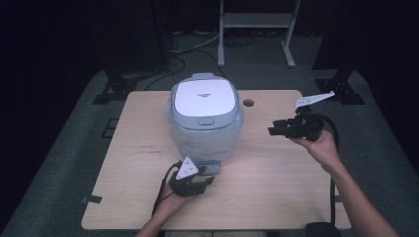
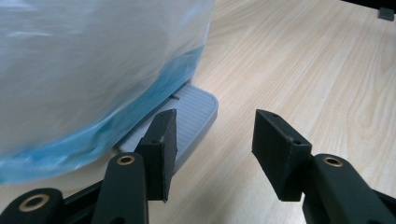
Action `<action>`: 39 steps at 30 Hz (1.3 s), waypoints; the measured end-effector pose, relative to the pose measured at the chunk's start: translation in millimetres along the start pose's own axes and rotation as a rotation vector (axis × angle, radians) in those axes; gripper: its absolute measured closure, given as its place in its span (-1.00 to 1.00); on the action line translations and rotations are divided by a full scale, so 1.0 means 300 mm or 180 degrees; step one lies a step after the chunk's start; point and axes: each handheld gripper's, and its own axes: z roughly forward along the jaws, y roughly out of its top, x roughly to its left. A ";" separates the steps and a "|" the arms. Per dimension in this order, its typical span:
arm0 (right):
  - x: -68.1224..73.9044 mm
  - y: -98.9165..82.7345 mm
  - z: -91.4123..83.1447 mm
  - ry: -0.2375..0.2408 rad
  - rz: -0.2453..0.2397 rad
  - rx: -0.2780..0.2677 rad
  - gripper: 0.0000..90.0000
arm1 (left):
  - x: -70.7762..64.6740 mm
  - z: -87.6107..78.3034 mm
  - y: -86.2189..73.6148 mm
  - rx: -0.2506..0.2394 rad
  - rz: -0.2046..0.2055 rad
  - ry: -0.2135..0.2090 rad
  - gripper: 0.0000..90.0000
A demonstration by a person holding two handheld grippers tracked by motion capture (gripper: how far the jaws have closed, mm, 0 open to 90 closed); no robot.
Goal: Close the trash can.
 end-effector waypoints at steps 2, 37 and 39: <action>-0.004 -0.019 0.004 -0.0003 0.0017 0.0013 0.19 | 0.004 -0.016 0.001 -0.0051 -0.0007 -0.0001 0.10; -0.042 -0.214 0.049 -0.0207 0.0236 0.0016 0.07 | 0.160 -0.242 -0.013 -0.0089 -0.0071 0.0364 -0.11; -0.043 -0.221 0.049 -0.0222 0.0236 0.0017 0.07 | 0.169 -0.252 -0.018 -0.0082 -0.0079 0.0387 -0.12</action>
